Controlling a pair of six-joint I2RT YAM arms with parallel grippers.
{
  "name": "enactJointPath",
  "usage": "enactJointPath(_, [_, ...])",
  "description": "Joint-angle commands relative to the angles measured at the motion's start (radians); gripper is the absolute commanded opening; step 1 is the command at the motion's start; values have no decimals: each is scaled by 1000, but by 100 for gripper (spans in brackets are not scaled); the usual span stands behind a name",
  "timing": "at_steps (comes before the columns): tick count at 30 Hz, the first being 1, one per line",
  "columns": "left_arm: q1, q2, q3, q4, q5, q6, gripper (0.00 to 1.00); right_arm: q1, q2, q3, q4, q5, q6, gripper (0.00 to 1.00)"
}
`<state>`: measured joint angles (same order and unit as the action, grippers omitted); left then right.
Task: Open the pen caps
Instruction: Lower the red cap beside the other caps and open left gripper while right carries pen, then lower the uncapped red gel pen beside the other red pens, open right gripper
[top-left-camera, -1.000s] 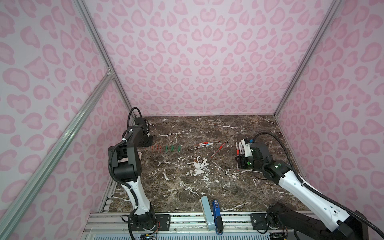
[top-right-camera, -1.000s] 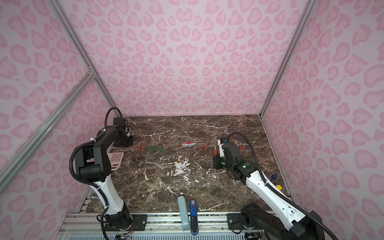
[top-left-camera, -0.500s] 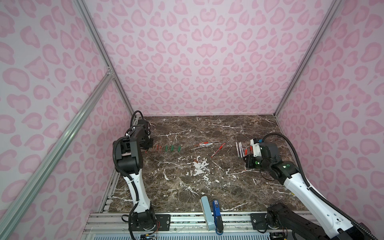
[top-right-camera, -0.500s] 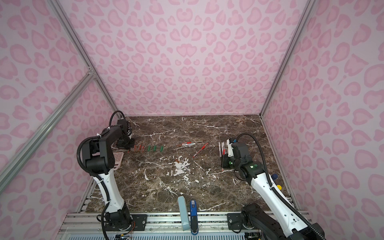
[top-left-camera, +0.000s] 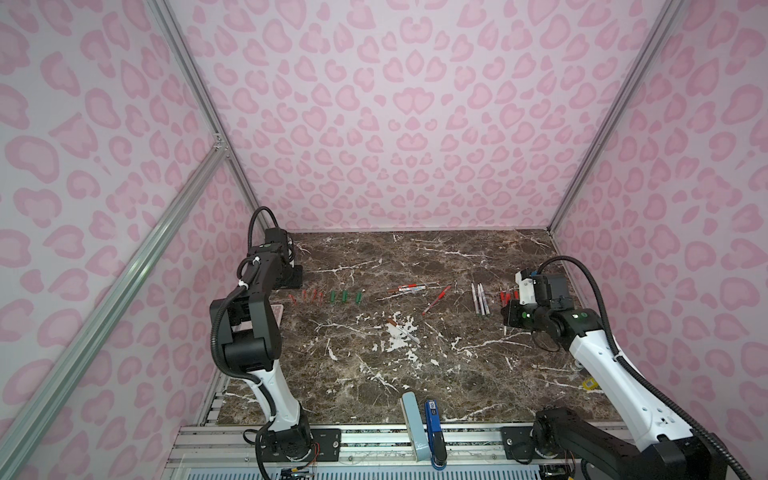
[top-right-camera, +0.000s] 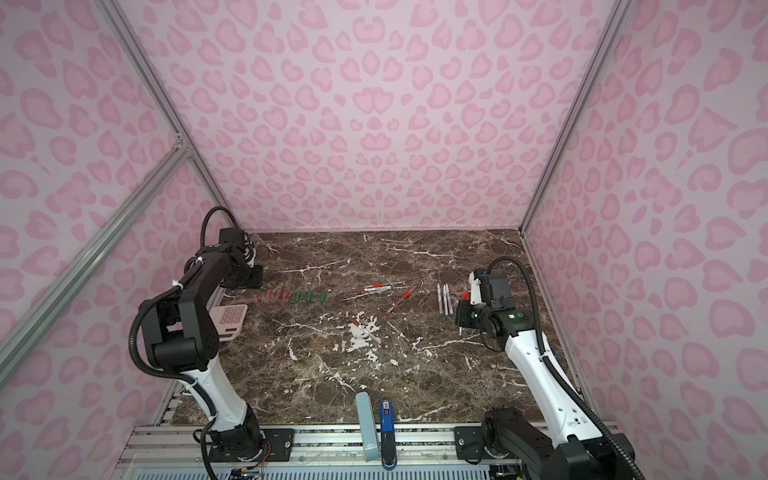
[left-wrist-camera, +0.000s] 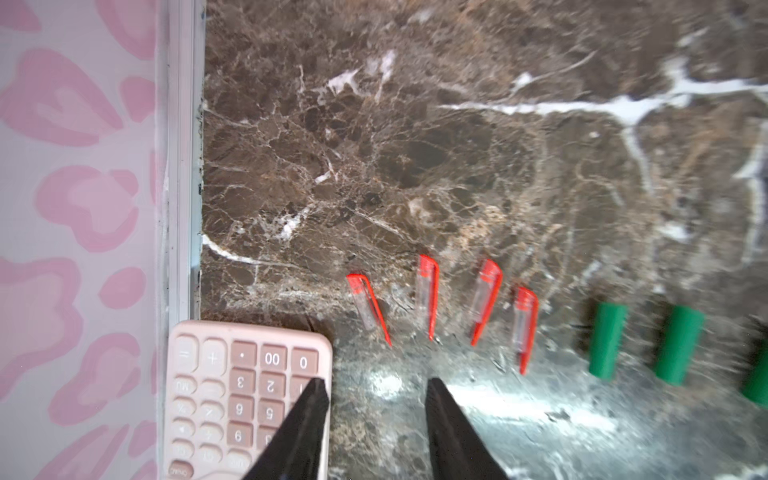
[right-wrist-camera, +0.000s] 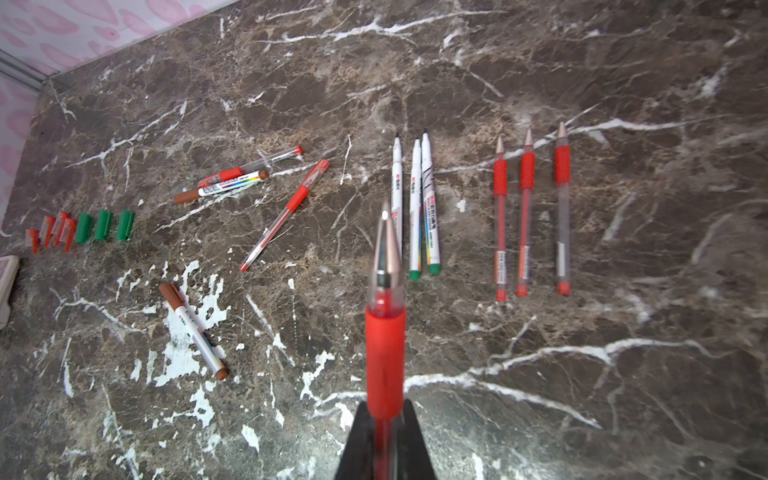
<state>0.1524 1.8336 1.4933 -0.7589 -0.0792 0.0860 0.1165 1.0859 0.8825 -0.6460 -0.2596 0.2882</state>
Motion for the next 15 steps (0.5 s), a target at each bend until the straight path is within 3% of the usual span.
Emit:
enactJointPath(1, [-9,-106,-60,13,128,-18,49,-42,38,28,-34,26,-60,0])
enactJointPath(6, [-43,-324,-225,81,284,-28,63,-113,147,89,-60,33,-95,0])
enactJointPath(10, [-61,-484,-363,168,395,-49,77,-119,271,139,-45,24,-115,0])
enactJointPath(15, [-65,-665,-518,287,494,-84,87,-122,418,219,-38,66,-147,1])
